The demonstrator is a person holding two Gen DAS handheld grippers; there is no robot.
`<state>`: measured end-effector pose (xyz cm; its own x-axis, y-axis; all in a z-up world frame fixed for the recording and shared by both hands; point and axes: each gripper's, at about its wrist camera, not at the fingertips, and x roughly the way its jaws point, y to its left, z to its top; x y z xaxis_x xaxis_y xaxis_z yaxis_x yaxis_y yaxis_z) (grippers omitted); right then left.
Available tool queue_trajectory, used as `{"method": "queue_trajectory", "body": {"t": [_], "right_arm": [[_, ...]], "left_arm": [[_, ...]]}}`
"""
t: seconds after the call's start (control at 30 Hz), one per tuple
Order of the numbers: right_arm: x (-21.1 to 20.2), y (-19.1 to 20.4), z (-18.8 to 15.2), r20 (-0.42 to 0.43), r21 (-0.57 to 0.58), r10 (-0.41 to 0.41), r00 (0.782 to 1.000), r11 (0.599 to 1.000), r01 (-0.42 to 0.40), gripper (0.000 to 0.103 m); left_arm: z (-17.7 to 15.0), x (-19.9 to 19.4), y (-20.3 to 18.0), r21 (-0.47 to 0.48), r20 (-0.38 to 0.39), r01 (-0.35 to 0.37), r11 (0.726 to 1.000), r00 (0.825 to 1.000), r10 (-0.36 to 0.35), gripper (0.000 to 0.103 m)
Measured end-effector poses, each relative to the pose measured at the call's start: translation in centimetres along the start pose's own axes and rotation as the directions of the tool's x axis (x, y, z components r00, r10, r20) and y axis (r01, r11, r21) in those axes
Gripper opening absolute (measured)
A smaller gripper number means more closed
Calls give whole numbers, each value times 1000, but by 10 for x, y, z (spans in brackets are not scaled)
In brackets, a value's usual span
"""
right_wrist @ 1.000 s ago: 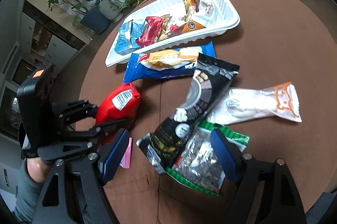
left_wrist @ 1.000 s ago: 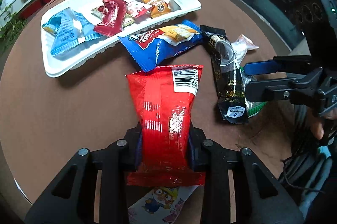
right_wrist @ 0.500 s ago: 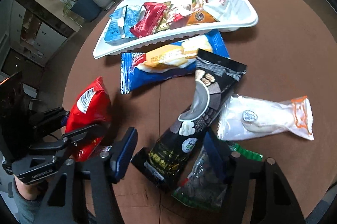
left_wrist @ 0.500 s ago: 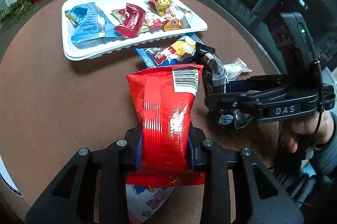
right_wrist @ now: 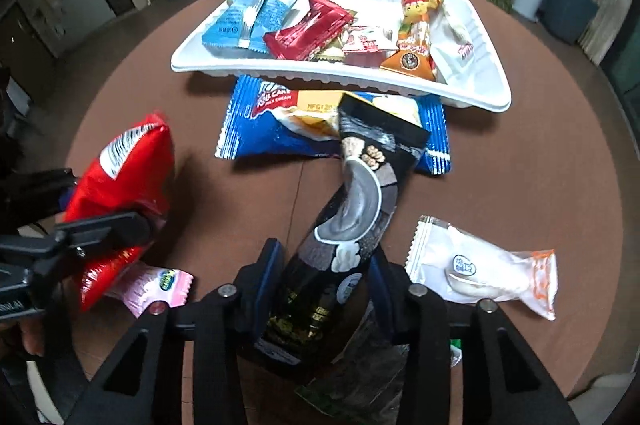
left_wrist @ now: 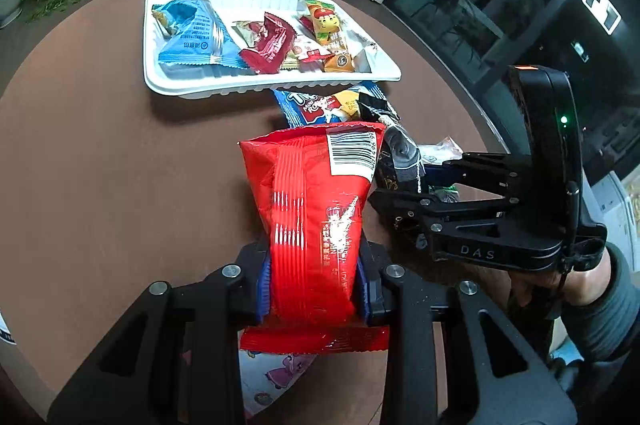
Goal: Organize snacks
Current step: 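Grasp the red chip bag with the left tool while the right tool grips the black-silver snack bag, then carry the red chip bag and black-silver bag over the white tray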
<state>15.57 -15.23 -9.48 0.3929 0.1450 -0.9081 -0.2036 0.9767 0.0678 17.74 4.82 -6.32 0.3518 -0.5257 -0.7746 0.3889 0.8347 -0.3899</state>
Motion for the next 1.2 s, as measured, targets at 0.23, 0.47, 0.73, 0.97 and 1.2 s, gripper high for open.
{"method": "queue_trajectory", "body": {"t": [0.23, 0.47, 0.73, 0.97, 1.2], "right_arm": [[-2, -10, -1, 6, 23, 37, 999, 999, -37, 24], [-9, -21, -7, 14, 78, 114, 993, 990, -115, 22], [-40, -28, -14, 83, 121, 180, 980, 975, -189, 22], [-67, -46, -25, 147, 167, 254, 956, 946, -277, 22], [-77, -84, -31, 197, 248, 277, 941, 914, -321, 22]], "left_arm": [[-6, -3, -2, -22, 14, 12, 1000, 1000, -12, 30], [-13, -5, 1, -57, 32, 25, 998, 999, -23, 30], [-15, -14, 1, -86, 69, 54, 995, 996, -48, 30], [-18, -26, 3, -132, 116, 104, 986, 989, -89, 30], [-19, -48, 19, -189, 179, 129, 973, 979, -95, 30]]}}
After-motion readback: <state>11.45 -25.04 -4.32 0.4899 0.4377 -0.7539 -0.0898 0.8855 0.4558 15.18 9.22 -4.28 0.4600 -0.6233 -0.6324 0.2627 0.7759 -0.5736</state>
